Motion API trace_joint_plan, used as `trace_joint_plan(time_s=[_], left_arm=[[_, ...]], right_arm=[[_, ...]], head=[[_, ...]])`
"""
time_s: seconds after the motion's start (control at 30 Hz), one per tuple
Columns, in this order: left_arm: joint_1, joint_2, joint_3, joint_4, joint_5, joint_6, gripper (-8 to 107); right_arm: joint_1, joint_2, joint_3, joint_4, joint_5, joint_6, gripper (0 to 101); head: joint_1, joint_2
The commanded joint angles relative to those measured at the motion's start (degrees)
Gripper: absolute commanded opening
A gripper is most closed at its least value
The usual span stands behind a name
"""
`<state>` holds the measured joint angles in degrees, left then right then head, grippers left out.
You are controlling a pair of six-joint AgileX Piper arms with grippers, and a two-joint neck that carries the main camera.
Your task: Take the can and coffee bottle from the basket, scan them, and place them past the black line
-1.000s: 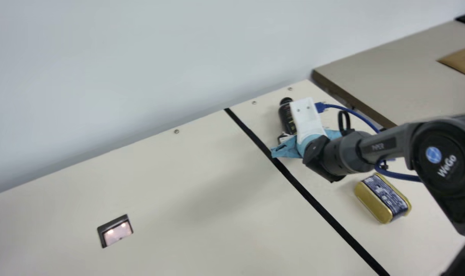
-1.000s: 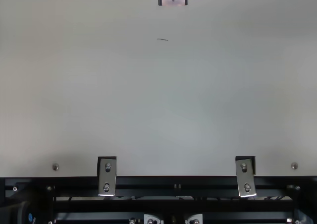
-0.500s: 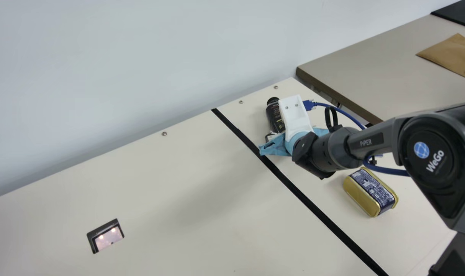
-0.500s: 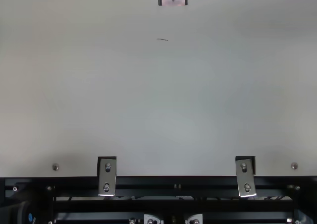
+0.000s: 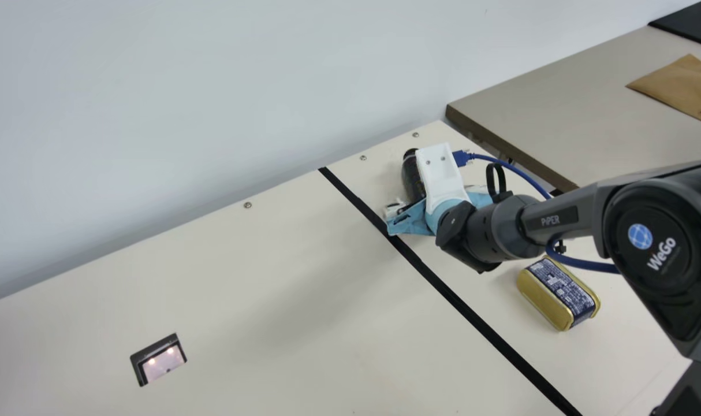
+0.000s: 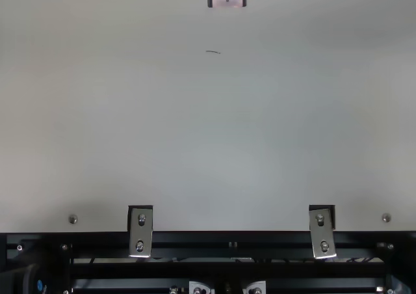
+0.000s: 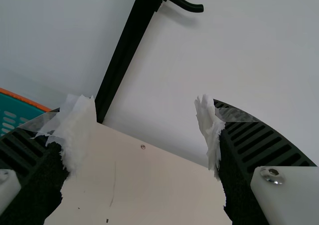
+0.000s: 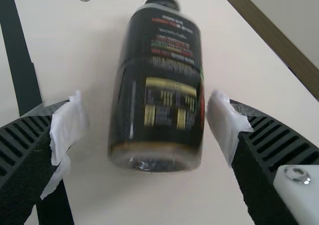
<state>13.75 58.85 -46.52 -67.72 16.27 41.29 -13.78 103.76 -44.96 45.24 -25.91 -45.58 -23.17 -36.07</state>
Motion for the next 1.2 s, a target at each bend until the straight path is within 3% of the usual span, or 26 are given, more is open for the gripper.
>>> trace_joint_plan(time_s=[0.0,0.57,0.93,1.17], left_arm=[[0.0,0.0,0.0,0.0,0.0,0.0,90],[0.0,0.0,0.0,0.0,0.0,0.0,90],[0.0,0.0,0.0,0.0,0.0,0.0,90],[0.0,0.0,0.0,0.0,0.0,0.0,90]], right_arm=[[0.13,-0.07,-0.1,0.55,-0.18,-0.42,101],[3.62,-5.73,-2.98,6.4,0.52,-5.27,101],[8.5,-9.74,-5.35,10.57,5.33,-8.11,101],[11.36,-12.02,-5.98,16.36,11.25,-10.22,101]], head=[[-1.71,-1.05],[-1.71,-1.05],[-1.71,-1.05],[-1.71,-1.05]])
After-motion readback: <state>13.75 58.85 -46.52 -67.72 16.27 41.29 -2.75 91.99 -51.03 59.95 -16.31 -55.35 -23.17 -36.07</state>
